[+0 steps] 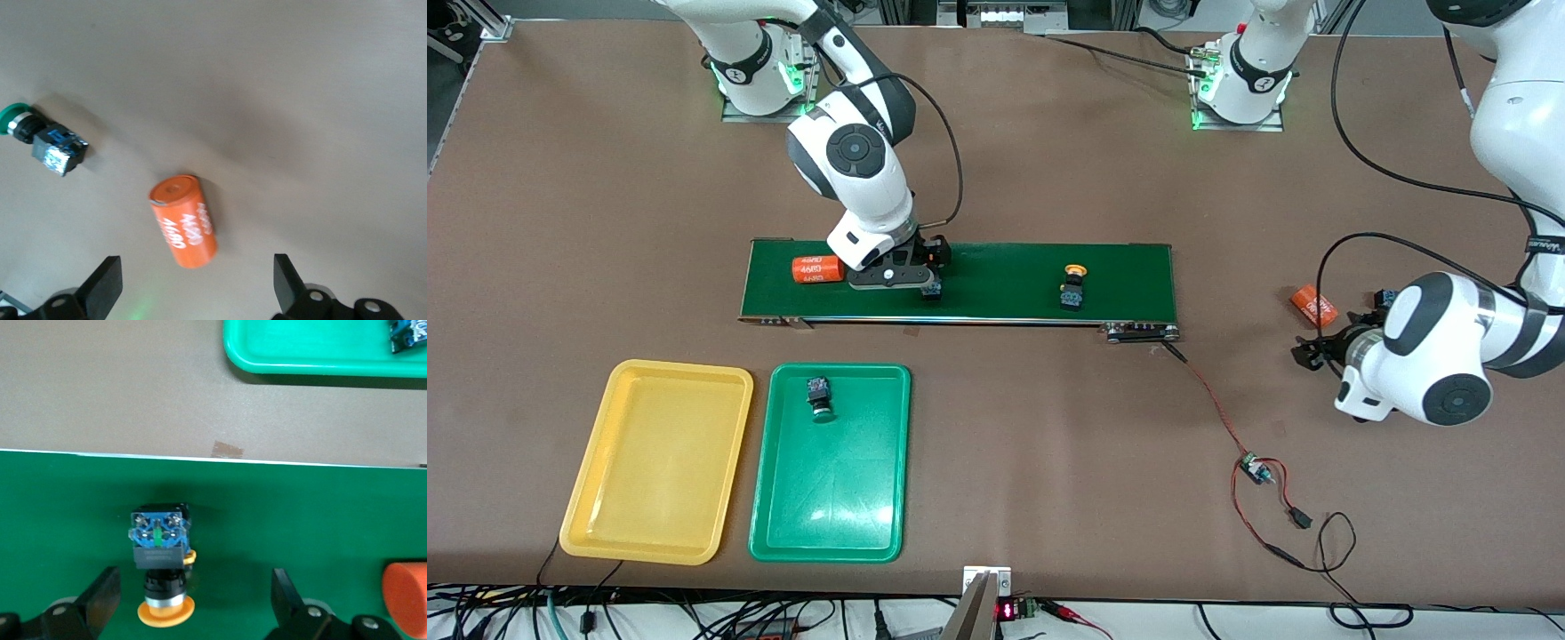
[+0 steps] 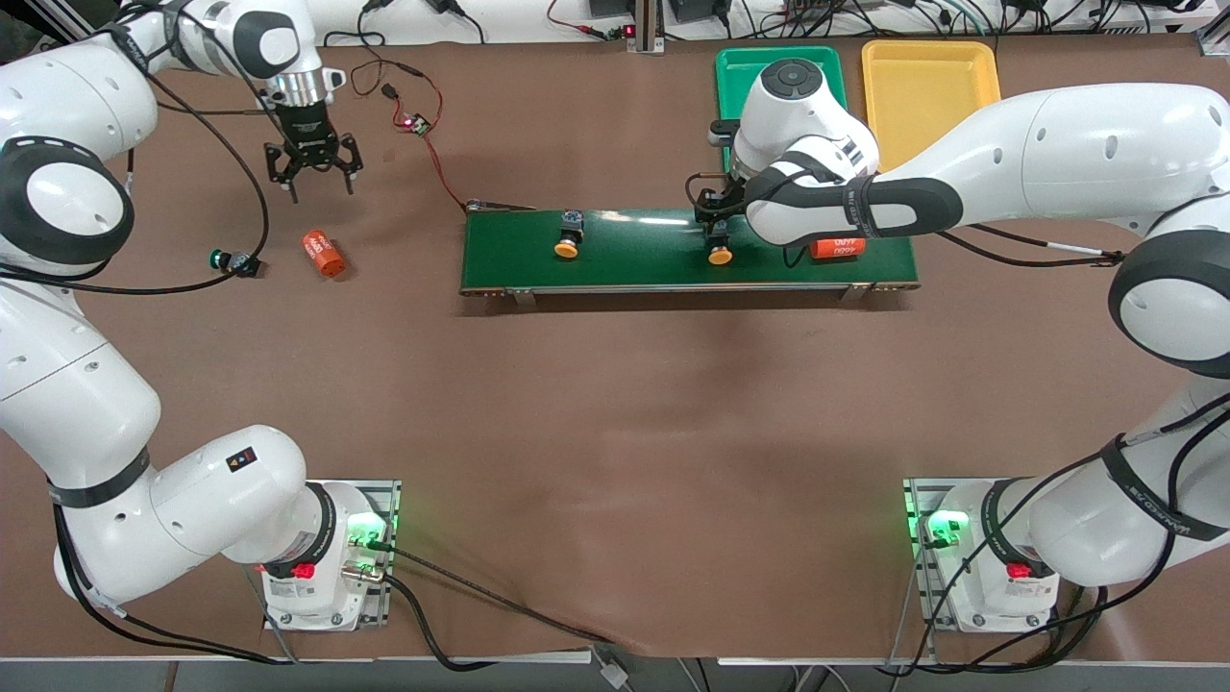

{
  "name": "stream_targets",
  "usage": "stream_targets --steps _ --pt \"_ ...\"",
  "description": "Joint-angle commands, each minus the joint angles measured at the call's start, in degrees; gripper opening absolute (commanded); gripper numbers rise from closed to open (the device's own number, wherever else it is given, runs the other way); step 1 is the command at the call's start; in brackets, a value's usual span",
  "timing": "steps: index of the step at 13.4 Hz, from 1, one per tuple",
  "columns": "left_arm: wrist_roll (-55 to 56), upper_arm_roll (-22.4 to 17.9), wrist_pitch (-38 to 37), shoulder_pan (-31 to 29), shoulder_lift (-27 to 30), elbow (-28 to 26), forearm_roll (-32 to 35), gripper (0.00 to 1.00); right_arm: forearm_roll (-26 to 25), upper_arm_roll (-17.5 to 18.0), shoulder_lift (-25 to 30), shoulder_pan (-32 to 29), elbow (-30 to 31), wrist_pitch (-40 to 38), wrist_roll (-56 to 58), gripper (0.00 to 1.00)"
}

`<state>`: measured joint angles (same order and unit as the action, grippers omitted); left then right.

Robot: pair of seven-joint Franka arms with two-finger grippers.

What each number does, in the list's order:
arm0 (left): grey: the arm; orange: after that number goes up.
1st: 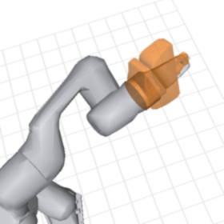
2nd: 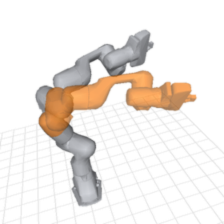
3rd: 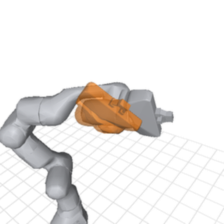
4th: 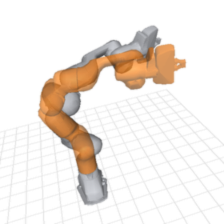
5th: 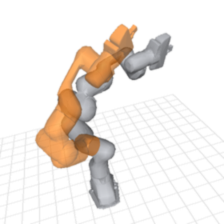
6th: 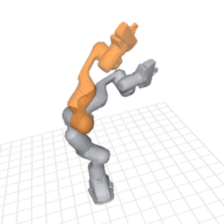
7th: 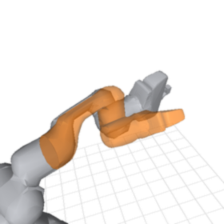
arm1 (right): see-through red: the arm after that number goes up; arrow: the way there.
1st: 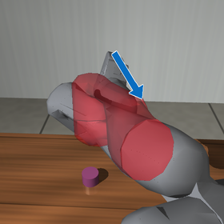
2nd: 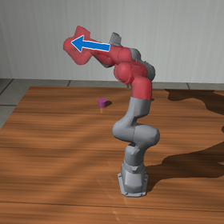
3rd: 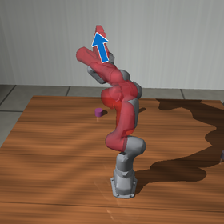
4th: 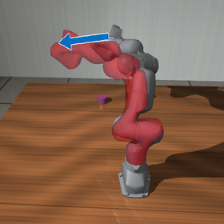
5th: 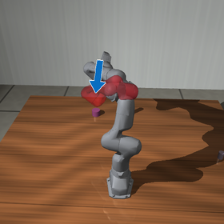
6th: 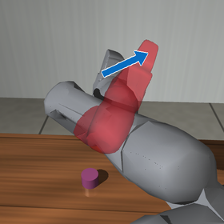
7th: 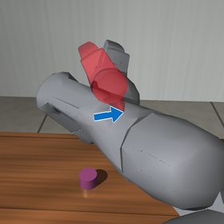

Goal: Sort buttons by color to trays
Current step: 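Lift the yellow button toward the trays while the left gripper grasps an orange cylinder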

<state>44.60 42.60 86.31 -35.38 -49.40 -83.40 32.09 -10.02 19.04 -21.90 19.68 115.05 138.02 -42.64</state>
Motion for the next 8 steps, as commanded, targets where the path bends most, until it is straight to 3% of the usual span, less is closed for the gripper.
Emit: stream_targets --steps 1,4,6,8 --pt "-0.22 1.17 3.40 -6.43 0.88 -6.39 0.43 1.00 -1.14 0.03 -1.12 0.18 -0.36 1.72 -0.96 1.00" --pt "0.48 2.58 8.50 -11.54 1.06 -12.38 0.34 1.00 -2.02 -0.14 -2.00 0.18 -0.36 1.90 -0.96 1.00" --pt "0.92 2.58 10.71 -11.81 1.06 -13.97 0.34 1.00 -3.51 -0.23 -2.71 0.09 -0.36 2.42 -0.96 1.00" --pt "1.36 2.58 10.81 -12.16 0.89 -14.33 0.17 0.99 -3.69 -0.67 -3.23 0.09 -0.36 2.78 -0.70 0.91"
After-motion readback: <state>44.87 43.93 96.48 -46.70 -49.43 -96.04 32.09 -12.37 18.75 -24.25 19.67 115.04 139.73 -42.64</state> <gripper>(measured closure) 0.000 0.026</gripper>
